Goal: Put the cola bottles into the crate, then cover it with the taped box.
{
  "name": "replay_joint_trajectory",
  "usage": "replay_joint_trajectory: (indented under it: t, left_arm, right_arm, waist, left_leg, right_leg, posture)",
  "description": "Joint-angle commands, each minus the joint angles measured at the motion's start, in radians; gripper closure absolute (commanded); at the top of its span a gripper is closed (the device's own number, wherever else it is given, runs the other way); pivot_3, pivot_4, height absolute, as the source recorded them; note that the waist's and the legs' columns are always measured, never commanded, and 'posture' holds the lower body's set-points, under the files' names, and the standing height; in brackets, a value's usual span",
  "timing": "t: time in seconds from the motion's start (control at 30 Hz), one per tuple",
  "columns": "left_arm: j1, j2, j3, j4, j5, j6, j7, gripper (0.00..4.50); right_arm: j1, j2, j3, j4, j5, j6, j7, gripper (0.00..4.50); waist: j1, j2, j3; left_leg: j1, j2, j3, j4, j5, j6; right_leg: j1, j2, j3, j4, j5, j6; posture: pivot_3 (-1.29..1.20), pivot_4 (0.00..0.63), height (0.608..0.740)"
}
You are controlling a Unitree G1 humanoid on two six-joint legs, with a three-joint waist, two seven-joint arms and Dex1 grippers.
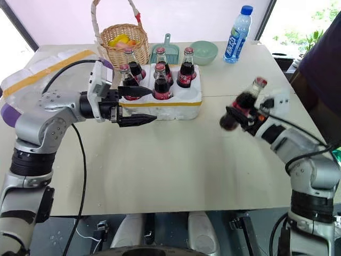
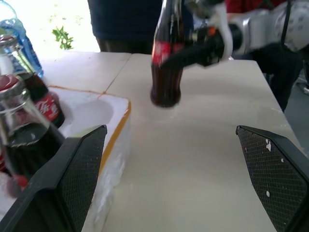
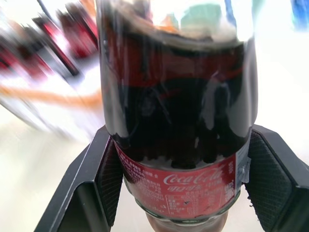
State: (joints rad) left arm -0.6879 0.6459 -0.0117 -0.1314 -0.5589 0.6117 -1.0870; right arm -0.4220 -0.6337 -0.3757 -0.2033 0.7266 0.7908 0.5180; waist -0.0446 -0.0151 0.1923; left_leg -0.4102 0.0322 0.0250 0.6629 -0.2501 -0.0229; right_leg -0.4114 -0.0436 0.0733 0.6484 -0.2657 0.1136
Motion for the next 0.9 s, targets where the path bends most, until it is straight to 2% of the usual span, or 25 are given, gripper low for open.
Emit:
replay_joint_trajectory:
  t: [0.03, 0.23, 0.37, 0.5, 0.77, 0.83, 0.9]
  left_arm:
    - [0.019, 0.031, 0.061, -0.009, -0.010, 0.000, 0.022, 0.00]
    - [0.049, 0.041, 0.085, -0.020, -0.004, -0.011, 0.058, 0.00]
    - [0.061, 0.043, 0.093, -0.033, -0.005, -0.012, 0.076, 0.00]
    - [0.074, 0.048, 0.104, -0.041, -0.006, -0.011, 0.088, 0.00]
    - [0.098, 0.069, 0.124, -0.049, -0.011, -0.008, 0.102, 0.00]
    - [0.098, 0.078, 0.131, -0.046, -0.015, -0.008, 0.098, 0.00]
    - [0.094, 0.085, 0.141, -0.044, -0.025, -0.002, 0.095, 0.00]
  right_arm:
    - [-0.178, -0.023, 0.033, -0.034, 0.027, -0.019, 0.025, 1.73]
    - [-0.384, 0.044, 0.221, 0.145, -0.110, -0.119, 0.082, 1.73]
    - [-0.463, 0.100, 0.288, 0.280, -0.190, -0.200, 0.110, 1.73]
    - [-0.503, 0.134, 0.337, 0.379, -0.244, -0.245, 0.154, 1.73]
    - [-0.495, 0.138, 0.434, 0.454, -0.345, -0.245, 0.234, 1.73]
    - [-0.486, 0.135, 0.452, 0.454, -0.364, -0.237, 0.251, 0.68]
    - [-0.477, 0.130, 0.463, 0.446, -0.377, -0.229, 0.266, 0.04]
  waist:
    - [-0.001, 0.000, 0.000]
    - [0.001, -0.001, 0.000]
    - [0.008, -0.001, 0.000]
    - [0.007, -0.001, 0.000]
    - [0.002, -0.001, 0.000]
    - [0.002, -0.001, 0.000]
    - [0.001, -0.001, 0.000]
  left_leg:
    - [0.000, 0.000, 0.000, -0.001, 0.000, 0.000]
    - [-0.001, 0.000, 0.000, -0.002, 0.000, 0.000]
    - [-0.003, 0.000, 0.000, 0.000, 0.000, 0.000]
    - [-0.019, 0.000, 0.000, 0.002, 0.000, 0.000]
    - [-0.018, 0.000, 0.000, 0.002, 0.000, 0.000]
    - [-0.018, 0.000, 0.000, 0.002, 0.001, -0.001]
    - [-0.018, 0.000, 0.000, 0.002, 0.001, -0.001]
  right_leg:
    - [0.000, 0.001, 0.000, 0.000, 0.000, 0.000]
    - [0.000, 0.000, -0.001, -0.001, 0.000, 0.000]
    - [-0.002, -0.001, -0.001, -0.001, 0.000, 0.000]
    - [-0.018, -0.002, -0.001, 0.002, 0.001, 0.001]
    - [-0.018, -0.002, -0.001, 0.003, 0.001, 0.000]
    - [-0.018, -0.001, -0.001, 0.004, 0.001, 0.000]
    - [-0.018, -0.001, -0.001, 0.004, 0.001, 0.000]
  posture:
    - [0.00, 0.150, 0.740]
    - [0.00, 0.150, 0.740]
    - [0.00, 0.150, 0.740]
    - [0.00, 0.150, 0.740]
    - [0.00, 0.150, 0.740]
    - [0.00, 0.150, 0.740]
    - [0.00, 0.150, 0.740]
